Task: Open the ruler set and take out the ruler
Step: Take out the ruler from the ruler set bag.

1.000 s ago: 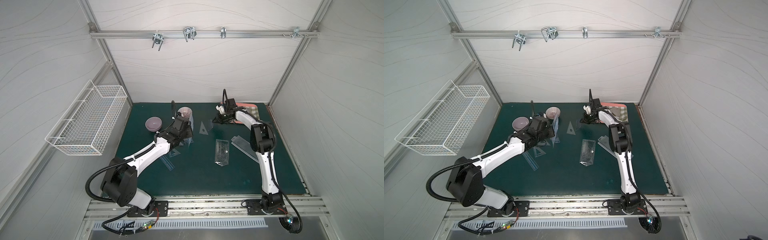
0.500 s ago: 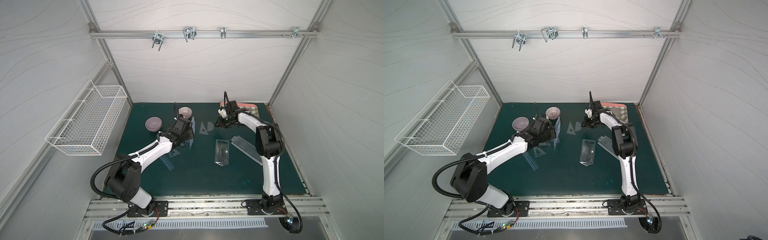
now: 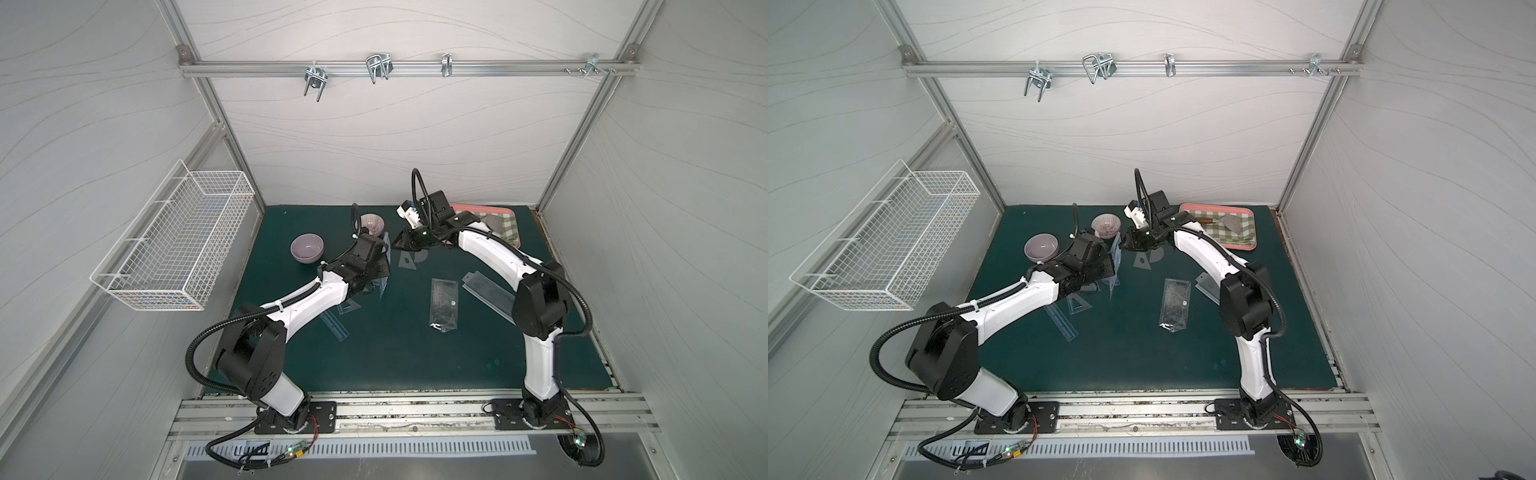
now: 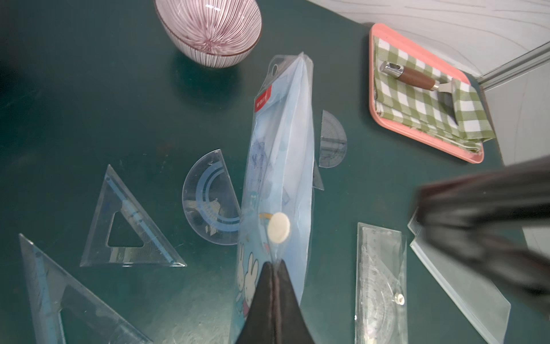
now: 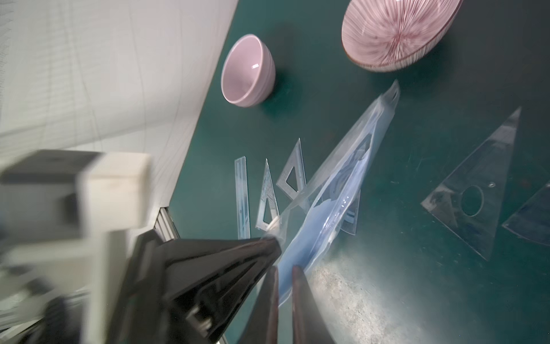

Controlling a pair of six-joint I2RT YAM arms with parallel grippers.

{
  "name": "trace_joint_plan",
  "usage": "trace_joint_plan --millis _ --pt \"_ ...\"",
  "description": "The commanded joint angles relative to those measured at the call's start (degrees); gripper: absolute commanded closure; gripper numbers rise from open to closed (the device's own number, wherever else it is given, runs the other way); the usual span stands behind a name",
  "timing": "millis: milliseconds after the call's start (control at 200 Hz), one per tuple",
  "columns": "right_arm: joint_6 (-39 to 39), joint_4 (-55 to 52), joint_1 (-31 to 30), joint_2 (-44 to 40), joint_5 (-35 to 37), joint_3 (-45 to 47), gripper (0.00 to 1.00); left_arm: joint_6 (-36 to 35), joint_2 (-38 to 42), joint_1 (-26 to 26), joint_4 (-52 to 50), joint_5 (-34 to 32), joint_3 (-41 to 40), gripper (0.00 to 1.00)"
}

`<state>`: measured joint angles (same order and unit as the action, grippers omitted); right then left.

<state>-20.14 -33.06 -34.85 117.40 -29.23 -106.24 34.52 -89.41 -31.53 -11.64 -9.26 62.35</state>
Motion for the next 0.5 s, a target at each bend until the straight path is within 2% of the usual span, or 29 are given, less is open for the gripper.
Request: trace_joint_plan --millis 0,495 --pt "-0.61 -2.97 -0.49 1.30 -0.17 -1.42 0.88 -0.33 0.02 -0.31 3.33 -2.10 3.01 1.00" --pt "-0.06 -6.13 -1.59 5.87 0.22 -5.35 0.89 -1.39 -0.86 -2.35 3.89 -2.46 4.55 1.00"
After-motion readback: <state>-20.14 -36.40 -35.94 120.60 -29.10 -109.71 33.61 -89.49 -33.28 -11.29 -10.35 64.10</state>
